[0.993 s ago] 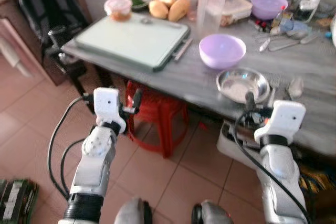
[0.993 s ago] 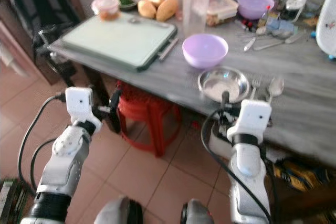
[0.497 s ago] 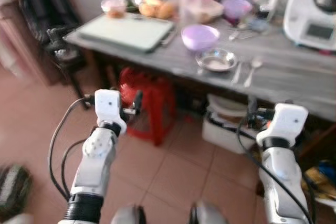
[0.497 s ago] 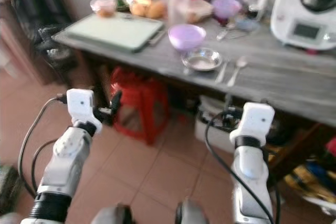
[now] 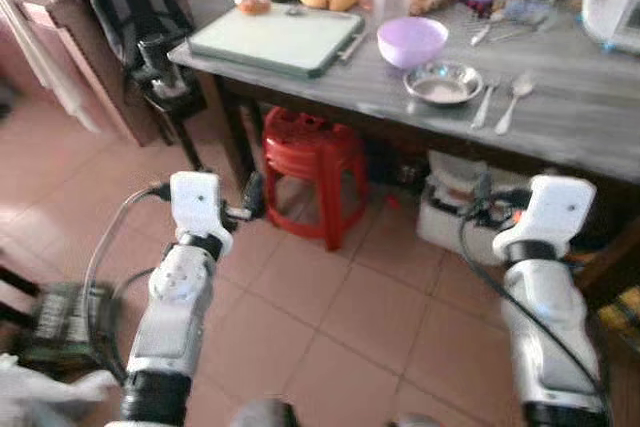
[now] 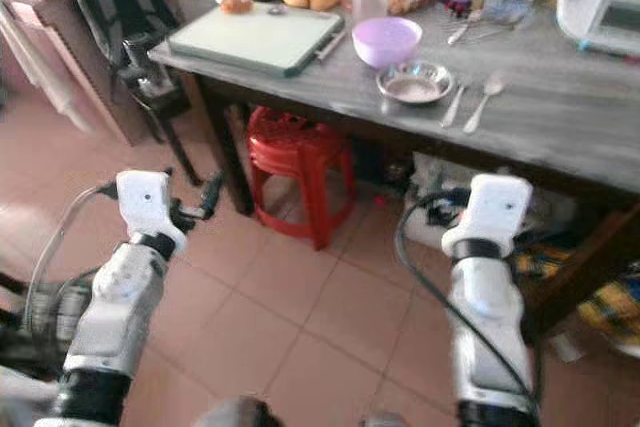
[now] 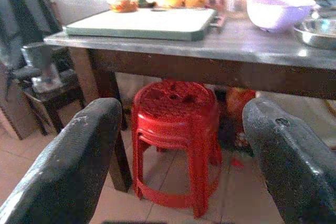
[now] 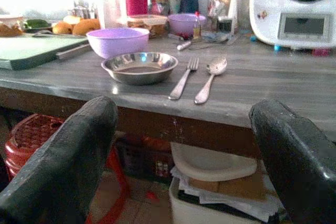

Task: Setting the table

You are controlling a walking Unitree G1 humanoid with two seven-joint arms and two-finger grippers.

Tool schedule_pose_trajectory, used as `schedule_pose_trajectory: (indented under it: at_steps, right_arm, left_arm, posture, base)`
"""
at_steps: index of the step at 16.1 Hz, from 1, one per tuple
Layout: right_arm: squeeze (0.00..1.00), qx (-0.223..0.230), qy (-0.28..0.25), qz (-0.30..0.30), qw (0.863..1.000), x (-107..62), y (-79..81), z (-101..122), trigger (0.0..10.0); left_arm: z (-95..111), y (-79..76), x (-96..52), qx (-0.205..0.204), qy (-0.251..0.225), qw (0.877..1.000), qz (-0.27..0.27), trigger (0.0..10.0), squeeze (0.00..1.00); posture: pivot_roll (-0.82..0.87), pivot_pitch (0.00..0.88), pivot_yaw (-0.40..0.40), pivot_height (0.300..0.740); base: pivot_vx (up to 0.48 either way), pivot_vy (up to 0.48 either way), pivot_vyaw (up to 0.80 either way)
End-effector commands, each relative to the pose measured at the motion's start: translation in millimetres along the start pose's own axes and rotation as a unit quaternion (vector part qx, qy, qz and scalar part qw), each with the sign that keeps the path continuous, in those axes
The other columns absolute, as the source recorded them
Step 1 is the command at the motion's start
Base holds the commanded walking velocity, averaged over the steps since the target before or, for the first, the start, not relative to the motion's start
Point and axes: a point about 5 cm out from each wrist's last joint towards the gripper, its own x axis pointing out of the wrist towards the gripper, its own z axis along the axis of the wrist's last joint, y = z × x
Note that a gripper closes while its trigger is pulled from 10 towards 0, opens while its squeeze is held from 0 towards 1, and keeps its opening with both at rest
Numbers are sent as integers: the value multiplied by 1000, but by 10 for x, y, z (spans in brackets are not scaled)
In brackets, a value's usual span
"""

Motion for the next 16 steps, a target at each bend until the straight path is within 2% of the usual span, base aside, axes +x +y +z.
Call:
schedule_pose_trajectory:
  at_steps: [1,5,7,9,12,16]
  right_arm:
    - [0,4,20,13,1000,-24,19,-67,10000]
    - [0,8,39,14,999,-114,45,-133,10000]
    - [0,13,53,6,998,-144,23,-187,10000]
    - [0,-1,59,34,998,-192,109,-201,10000]
    - [0,-27,42,77,996,-238,224,-159,10000]
    - [0,-6,12,36,999,-142,299,-75,10000]
  left_arm:
    - [-23,31,-41,2,6,1000,-1,10000,0]
    - [-63,-26,-66,18,3,1000,-6,10000,0]
    - [-70,-55,-39,10,2,1000,-5,10000,0]
    - [-81,-89,-36,9,9,1000,-17,10000,0]
    - [-56,-100,-69,-5,3,1000,-24,10000,0]
    - [-64,-97,-132,-21,-5,1000,-15,10000,0]
  posture:
    - [-69,0,126,740]
    - [-73,0,94,740]
    - [-78,0,102,740]
    - [-88,0,108,740]
    - [-85,0,79,740]
    - [-61,0,27,740]
  base:
    - [0,0,0]
    - [0,0,0]
    - [0,0,0]
    - [0,0,0]
    - [0,0,0]
    - [226,0,-428]
